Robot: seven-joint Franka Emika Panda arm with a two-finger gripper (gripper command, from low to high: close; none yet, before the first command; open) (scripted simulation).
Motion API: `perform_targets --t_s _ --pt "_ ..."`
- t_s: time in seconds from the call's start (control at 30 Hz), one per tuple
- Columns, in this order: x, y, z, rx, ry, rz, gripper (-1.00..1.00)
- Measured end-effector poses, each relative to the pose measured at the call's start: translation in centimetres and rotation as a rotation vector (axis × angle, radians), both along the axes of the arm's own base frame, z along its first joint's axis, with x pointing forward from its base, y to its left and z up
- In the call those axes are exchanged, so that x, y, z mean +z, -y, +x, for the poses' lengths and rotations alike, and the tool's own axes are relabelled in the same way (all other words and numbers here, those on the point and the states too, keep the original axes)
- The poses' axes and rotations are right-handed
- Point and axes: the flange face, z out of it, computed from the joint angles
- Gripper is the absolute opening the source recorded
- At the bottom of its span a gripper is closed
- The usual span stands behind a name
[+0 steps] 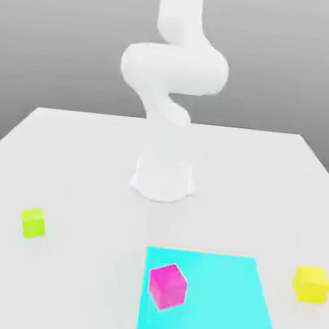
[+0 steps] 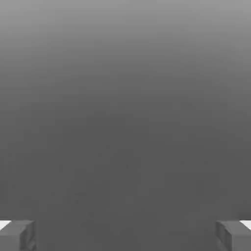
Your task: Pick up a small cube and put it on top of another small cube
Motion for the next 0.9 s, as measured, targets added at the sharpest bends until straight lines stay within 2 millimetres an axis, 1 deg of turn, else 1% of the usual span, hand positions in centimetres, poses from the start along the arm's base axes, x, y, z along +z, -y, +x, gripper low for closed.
perform_targets --t_s 0.1,0.2,0.3,0.43,0.53,0.67,0.77,0.9 --pt "-4.0 2.9 2.1 -0.162 -0.056 0.116 0.00" --pt "-8.1 5.7 3.5 -0.325 -0.106 0.222 0.00" --pt "-12.2 8.5 4.4 -0.492 -0.152 0.322 0.00" --pt "-17.8 12.2 4.6 -0.724 -0.205 0.447 0.00" --pt "-21.9 14.8 4.2 -0.903 -0.239 0.534 0.00" --pt "-27.4 17.9 2.7 -1.151 -0.275 0.640 0.00" --pt "-31.5 20.0 1.1 -1.341 -0.295 0.712 0.00" --pt "-36.6 22.3 -1.8 -1.603 -0.311 0.796 0.00"
